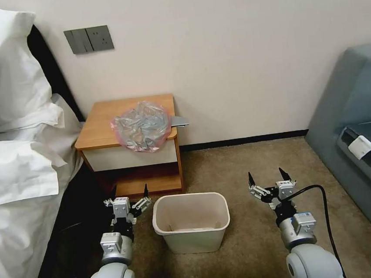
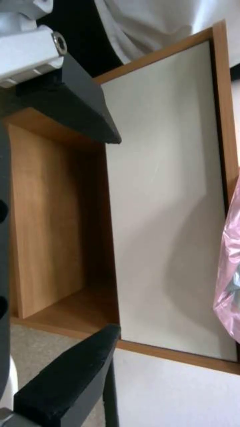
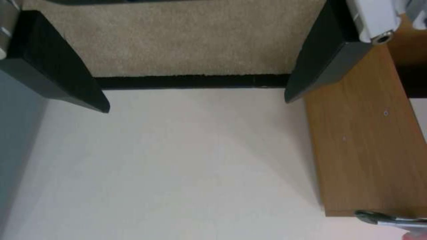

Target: Pick up the garbage bag from the table and place it over the trash can.

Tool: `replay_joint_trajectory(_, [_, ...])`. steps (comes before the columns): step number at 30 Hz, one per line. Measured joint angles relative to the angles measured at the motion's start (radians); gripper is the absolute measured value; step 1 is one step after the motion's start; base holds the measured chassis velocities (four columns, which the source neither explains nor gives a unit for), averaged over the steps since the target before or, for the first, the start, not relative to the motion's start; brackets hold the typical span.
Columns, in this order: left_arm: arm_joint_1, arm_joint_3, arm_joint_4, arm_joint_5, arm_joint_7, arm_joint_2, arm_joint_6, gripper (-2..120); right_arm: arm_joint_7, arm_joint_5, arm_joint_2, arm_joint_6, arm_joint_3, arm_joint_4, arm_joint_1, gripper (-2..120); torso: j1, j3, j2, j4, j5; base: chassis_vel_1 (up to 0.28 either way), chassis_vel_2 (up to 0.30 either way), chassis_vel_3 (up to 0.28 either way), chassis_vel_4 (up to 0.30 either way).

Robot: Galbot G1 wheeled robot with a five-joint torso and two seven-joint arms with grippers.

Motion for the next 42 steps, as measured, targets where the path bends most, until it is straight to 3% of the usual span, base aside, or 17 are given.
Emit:
replay_joint_trajectory(7, [0.004, -0.004, -0.010, 0.000, 0.000, -0.001, -0.001, 100, 0.000, 0.000, 0.001, 0.000, 0.000, 0.007, -0.002, 100, 0.000, 0.000, 0.000, -0.0001, 0.0000, 0.000, 0.000, 0.000, 0.000])
replay_joint_trajectory(11, [0.016, -0.013, -0.037, -0.001, 0.001, -0.007, -0.003, 100, -0.011, 0.007, 0.006, -0.004, 0.007, 0.082, -0.019, 100, 0.000, 0.000, 0.000, -0.0001, -0.0003, 0.000, 0.000, 0.000, 0.000])
replay_joint_trajectory(16, [0.069, -0.057, -0.155, -0.010, 0.012, -0.031, -0.025, 100, -0.036, 0.026, 0.018, -0.013, 0.023, 0.245, -0.057, 100, 0.000, 0.000, 0.000, 0.0005, 0.0002, 0.000, 0.000, 0.000, 0.000])
replay_joint_trajectory(18, [0.073, -0.058, -0.163, -0.011, 0.013, -0.031, -0.025, 100, -0.044, 0.031, 0.021, -0.016, 0.026, 0.289, -0.067, 100, 0.000, 0.000, 0.000, -0.0003, 0.0008, 0.000, 0.000, 0.000, 0.000])
replay_joint_trajectory(20, [0.088, -0.071, -0.194, -0.015, 0.015, -0.039, -0.027, 100, -0.037, 0.049, 0.023, -0.028, 0.021, 0.332, -0.074, 100, 0.000, 0.000, 0.000, -0.0003, -0.0015, 0.000, 0.000, 0.000, 0.000])
replay_joint_trajectory(21, [0.107, -0.088, -0.235, -0.019, 0.019, -0.048, -0.035, 100, -0.027, 0.065, 0.020, -0.041, 0.007, 0.337, -0.075, 100, 0.000, 0.000, 0.000, -0.0002, 0.0009, 0.000, 0.000, 0.000, 0.000])
replay_joint_trajectory(24, [0.139, -0.115, -0.297, -0.027, 0.026, -0.064, -0.045, 100, -0.020, 0.079, 0.012, -0.049, 0.002, 0.339, -0.074, 100, 0.000, 0.000, 0.000, 0.0001, -0.0005, 0.000, 0.000, 0.000, 0.000])
replay_joint_trajectory(31, [0.197, -0.163, -0.416, -0.043, 0.037, -0.091, -0.064, 100, -0.016, 0.098, -0.004, -0.057, -0.001, 0.330, -0.074, 100, 0.000, 0.000, 0.000, 0.0005, 0.0008, 0.000, 0.000, 0.000, 0.000])
replay_joint_trajectory(32, [0.216, -0.170, -0.435, -0.062, 0.034, -0.101, -0.059, 100, -0.015, 0.109, -0.012, -0.058, -0.002, 0.323, -0.075, 100, 0.000, 0.000, 0.000, -0.0002, -0.0005, 0.000, 0.000, 0.000, 0.000])
replay_joint_trajectory(42, [0.236, -0.136, -0.398, -0.097, 0.001, -0.108, -0.007, 100, 0.024, 0.237, -0.036, -0.109, -0.014, 0.312, -0.072, 100, 0.000, 0.000, 0.000, 0.0000, 0.0000, 0.000, 0.000, 0.000, 0.000])
